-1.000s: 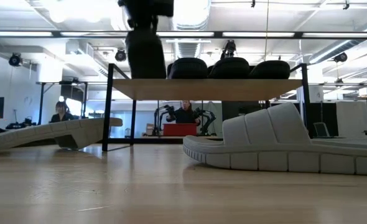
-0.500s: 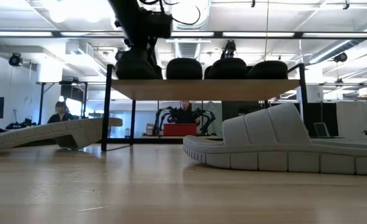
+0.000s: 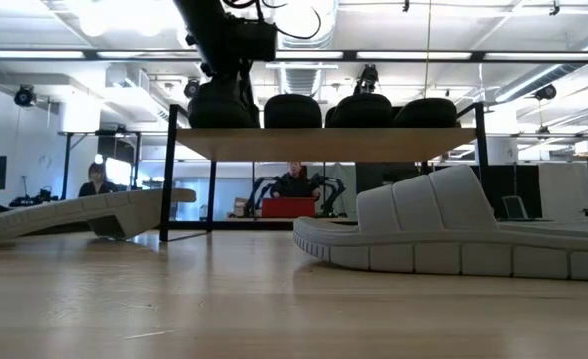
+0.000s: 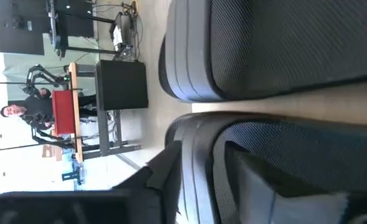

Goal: Pick and place slides into the shelf
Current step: Put the black slipper on the shelf

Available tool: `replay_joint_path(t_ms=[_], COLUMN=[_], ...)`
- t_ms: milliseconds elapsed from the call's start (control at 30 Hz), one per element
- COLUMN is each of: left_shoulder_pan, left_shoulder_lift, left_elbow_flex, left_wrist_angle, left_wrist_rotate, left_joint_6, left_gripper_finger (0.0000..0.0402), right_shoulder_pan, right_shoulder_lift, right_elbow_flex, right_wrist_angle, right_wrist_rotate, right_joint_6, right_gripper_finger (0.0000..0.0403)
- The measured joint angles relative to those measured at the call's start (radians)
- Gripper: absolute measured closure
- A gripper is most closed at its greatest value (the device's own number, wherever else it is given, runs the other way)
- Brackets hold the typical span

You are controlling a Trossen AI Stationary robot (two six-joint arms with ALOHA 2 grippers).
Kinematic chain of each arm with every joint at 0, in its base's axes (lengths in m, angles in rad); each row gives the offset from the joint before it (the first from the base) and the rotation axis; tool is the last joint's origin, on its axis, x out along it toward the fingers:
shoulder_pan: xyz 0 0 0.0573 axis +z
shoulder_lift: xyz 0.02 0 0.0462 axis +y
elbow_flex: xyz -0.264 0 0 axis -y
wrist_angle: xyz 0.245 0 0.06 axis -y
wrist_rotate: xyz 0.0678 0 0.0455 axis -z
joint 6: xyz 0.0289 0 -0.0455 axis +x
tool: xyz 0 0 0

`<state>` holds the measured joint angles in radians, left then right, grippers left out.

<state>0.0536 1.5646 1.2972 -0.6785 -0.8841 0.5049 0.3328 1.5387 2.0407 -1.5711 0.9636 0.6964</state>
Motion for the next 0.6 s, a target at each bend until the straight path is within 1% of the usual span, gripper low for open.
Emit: replay_joint_path(t_ms=[100,300,400,500,533,600], left_shoulder_pan=[0.0,-0.027,-0.051,-0.057,-0.057,-0.057], left_shoulder_lift=[-0.005,-0.069,-0.128,-0.2,-0.221,-0.249], left_elbow_flex=[0.0,0.011,0.067,0.135,0.146,0.152], left_wrist_angle=[-0.028,-0.048,-0.053,-0.059,-0.059,-0.063], left_wrist_rotate=[-0.014,-0.124,-0.105,-0.001,0.016,-0.003], left_joint_6=[0.0,-0.001,-0.06,-0.197,-0.237,-0.267], left_gripper_finger=[0.0264,0.0227,0.0222,0.0222,0.0222,0.0222], right_shoulder_pan=[0.0,0.0,0.0,0.0,0.0,0.0], right_shoulder_lift=[0.0,-0.001,-0.008,-0.018,-0.02,-0.026], right_elbow_flex=[0.0,0.0,0.0,0.0,0.0,0.0], right_wrist_angle=[0.0,0.0,0.0,0.0,0.0,0.0], right_wrist_rotate=[-0.002,-0.002,-0.005,-0.006,-0.006,-0.005], right_joint_6=[0.0,0.0,0.0,0.0,0.0,-0.001], right_gripper_finger=[0.0268,0.0268,0.0268,0.0268,0.0268,0.0268])
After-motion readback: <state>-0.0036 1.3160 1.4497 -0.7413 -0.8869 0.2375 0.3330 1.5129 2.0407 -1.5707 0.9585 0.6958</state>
